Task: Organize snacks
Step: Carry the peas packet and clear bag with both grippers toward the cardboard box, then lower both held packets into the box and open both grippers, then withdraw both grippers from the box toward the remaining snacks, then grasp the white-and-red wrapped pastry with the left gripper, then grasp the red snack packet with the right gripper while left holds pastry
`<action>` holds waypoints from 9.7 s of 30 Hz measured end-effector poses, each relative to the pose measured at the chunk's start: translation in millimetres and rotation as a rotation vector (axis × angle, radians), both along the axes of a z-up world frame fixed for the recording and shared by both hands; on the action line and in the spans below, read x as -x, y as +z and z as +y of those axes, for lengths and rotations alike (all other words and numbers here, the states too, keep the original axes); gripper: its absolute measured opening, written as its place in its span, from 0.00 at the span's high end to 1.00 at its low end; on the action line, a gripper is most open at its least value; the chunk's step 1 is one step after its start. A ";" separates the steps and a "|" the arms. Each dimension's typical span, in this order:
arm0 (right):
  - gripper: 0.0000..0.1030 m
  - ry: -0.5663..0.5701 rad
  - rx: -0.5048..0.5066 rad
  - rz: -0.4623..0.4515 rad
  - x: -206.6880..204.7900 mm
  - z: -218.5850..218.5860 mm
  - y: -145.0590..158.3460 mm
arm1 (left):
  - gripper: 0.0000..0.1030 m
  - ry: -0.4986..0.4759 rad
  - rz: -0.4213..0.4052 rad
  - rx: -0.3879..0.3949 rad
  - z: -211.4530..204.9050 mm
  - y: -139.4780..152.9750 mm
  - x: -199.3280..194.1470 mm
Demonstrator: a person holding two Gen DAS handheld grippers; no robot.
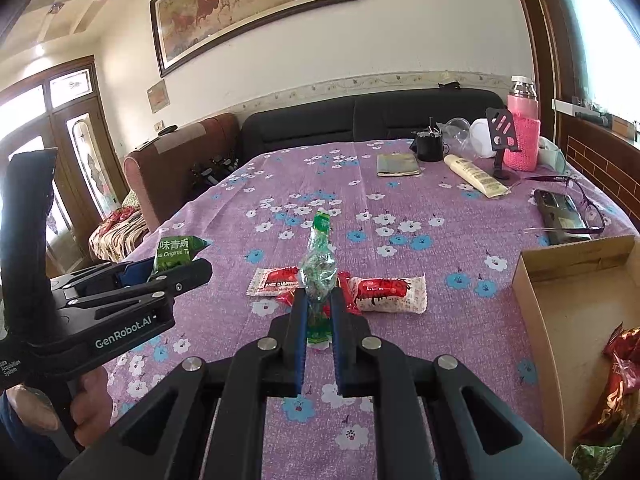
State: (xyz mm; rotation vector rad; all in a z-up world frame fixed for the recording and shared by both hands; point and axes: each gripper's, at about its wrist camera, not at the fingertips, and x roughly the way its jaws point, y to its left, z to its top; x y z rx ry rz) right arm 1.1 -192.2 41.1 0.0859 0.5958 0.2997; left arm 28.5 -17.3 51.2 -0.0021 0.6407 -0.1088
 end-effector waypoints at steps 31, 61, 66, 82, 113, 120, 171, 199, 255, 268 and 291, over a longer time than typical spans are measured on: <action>0.90 -0.004 0.019 -0.014 2.3 2.4 1.3 | 0.59 0.048 -0.012 -0.022 0.1 -0.3 -0.7; 0.90 -0.380 -0.148 -0.024 102.7 -185.1 26.6 | 0.59 -0.324 0.016 0.109 -102.7 34.6 51.1; 0.90 -0.429 -0.151 -0.031 119.7 -214.3 23.2 | 0.59 -0.443 0.051 0.134 -154.1 40.5 62.1; 0.90 -0.519 -0.133 0.063 136.3 -259.1 -5.9 | 0.59 -0.723 0.166 0.063 -274.6 12.0 108.4; 0.88 -0.514 -0.127 0.084 135.9 -250.1 0.9 | 0.46 -0.735 0.156 0.108 -261.0 23.9 110.9; 0.87 -0.475 -0.105 0.072 129.9 -229.3 12.5 | 0.46 -0.683 0.150 0.145 -236.1 31.9 100.8; 0.76 0.022 -0.041 0.248 -13.4 -0.4 -11.8 | 0.46 -0.228 0.316 0.197 -4.6 6.3 -101.7; 0.76 0.029 -0.207 0.219 -19.8 -32.2 -21.1 | 0.59 -0.264 0.286 -0.128 -55.8 -36.2 -68.7; 0.84 0.058 0.025 0.237 -45.3 25.8 -35.0 | 0.72 -0.057 0.214 0.097 14.1 -14.2 -69.3; 0.83 0.020 -0.101 0.155 -40.5 8.3 -13.8 | 0.72 -0.076 0.113 0.124 12.1 1.2 -57.1; 0.83 0.010 -0.103 0.140 -37.6 6.9 -13.0 | 0.72 -0.075 0.036 0.026 -4.0 5.3 -46.7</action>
